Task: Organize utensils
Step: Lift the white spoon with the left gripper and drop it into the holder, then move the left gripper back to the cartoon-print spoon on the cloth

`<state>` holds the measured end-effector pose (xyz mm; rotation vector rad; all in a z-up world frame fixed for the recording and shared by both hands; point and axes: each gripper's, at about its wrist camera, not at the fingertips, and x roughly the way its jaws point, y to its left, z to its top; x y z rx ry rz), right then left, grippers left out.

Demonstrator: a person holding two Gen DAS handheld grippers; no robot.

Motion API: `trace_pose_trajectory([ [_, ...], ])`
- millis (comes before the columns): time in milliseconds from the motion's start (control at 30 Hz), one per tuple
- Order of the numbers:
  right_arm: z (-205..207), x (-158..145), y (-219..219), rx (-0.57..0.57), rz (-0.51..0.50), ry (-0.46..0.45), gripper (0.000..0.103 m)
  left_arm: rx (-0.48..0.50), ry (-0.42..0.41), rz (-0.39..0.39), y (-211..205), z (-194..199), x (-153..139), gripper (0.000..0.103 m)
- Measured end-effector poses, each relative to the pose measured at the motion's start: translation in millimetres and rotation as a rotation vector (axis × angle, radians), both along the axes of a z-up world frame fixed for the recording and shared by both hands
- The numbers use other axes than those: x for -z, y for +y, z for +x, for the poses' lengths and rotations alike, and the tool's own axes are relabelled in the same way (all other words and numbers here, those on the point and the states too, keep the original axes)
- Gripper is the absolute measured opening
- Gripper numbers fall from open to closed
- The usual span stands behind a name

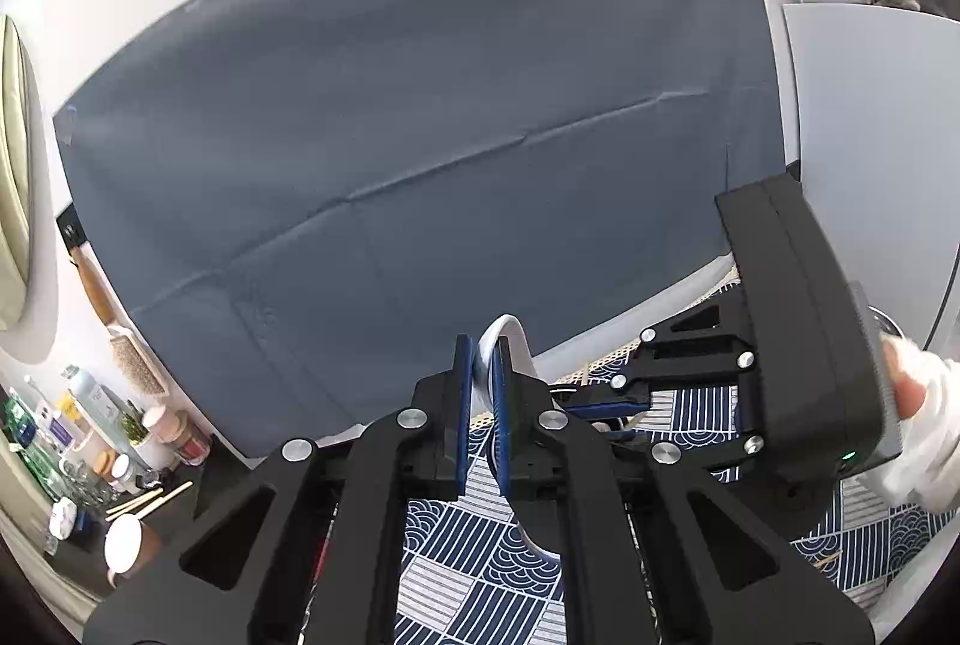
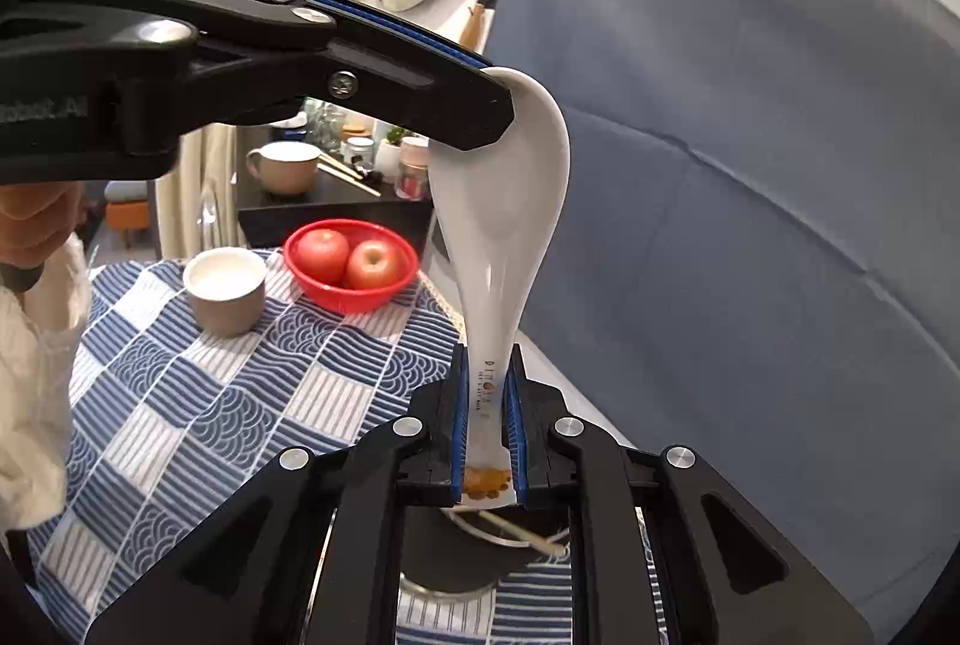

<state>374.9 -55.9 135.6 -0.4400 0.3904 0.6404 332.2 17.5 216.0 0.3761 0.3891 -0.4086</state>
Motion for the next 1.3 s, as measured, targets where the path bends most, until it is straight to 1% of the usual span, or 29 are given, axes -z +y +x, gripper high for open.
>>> trace_pose_trajectory([
  [33,5.0,2.8,1.0,0.006,0.003,0.014,0.012,0.032,0.017,-0.007,-1.6,5.6,2.7,0.012],
  [67,10.7,6.9,0.8,0.008,0.015,0.038,0.018,0.042,0.025,-0.004,-3.1,9.6,5.1,0.016],
  [100,15.0,10.0,-0.8,0.020,0.024,0.057,0.045,0.024,0.034,0.010,-4.8,16.5,9.8,0.036],
  [133,17.3,12.6,-3.5,0.043,0.026,0.063,0.060,0.001,0.037,0.020,-5.4,20.5,13.3,0.062],
  [167,17.0,14.2,-7.2,0.062,0.030,0.052,0.074,-0.022,0.042,0.024,-4.6,24.5,16.6,0.072],
  [200,14.6,16.1,-8.9,0.075,0.028,0.034,0.074,-0.025,0.047,0.010,-2.0,25.9,18.1,0.080],
  [233,12.5,17.1,-10.8,0.079,0.021,0.028,0.076,-0.018,0.051,-0.010,1.0,26.3,18.3,0.084],
  [267,9.5,18.5,-13.9,0.082,0.011,0.030,0.082,-0.015,0.062,-0.039,5.8,26.8,18.3,0.088],
  [300,6.7,19.0,-16.5,0.089,0.009,0.028,0.085,-0.027,0.063,-0.050,8.5,27.0,18.5,0.093],
  [367,-1.7,19.3,-22.2,0.089,0.006,0.019,0.085,-0.051,0.063,-0.069,14.4,28.1,18.6,0.094],
  [400,-5.5,19.6,-24.3,0.088,0.001,0.016,0.086,-0.052,0.078,-0.081,17.5,29.0,19.9,0.095],
  [467,-14.1,21.2,-26.8,0.093,-0.011,0.007,0.086,-0.064,0.105,-0.097,21.5,29.3,24.2,0.096],
  [600,-27.9,20.1,-35.8,0.091,-0.028,-0.004,0.087,-0.083,0.135,-0.081,23.9,27.1,35.1,0.096],
  [700,-37.8,16.9,-41.9,0.074,-0.019,-0.018,0.088,-0.093,0.130,-0.048,20.4,17.6,44.1,0.096],
  [833,-52.1,15.7,-51.3,0.074,-0.006,-0.014,0.089,-0.102,0.154,-0.019,18.7,9.6,55.1,0.097],
  [1000,-67.0,19.7,-60.2,0.075,-0.012,-0.011,0.089,-0.119,0.212,-0.024,21.5,6.2,69.9,0.097],
  [1067,-74.9,20.6,-64.4,0.080,-0.013,-0.017,0.089,-0.143,0.227,-0.013,20.9,4.9,77.8,0.097],
  [1167,-84.3,22.8,-68.8,0.071,-0.011,-0.011,0.089,-0.140,0.284,-0.032,22.9,4.2,92.1,0.097],
  [1300,-96.1,32.1,-69.8,0.073,-0.036,-0.016,0.090,-0.163,0.314,-0.032,25.7,4.3,107.8,0.097],
])
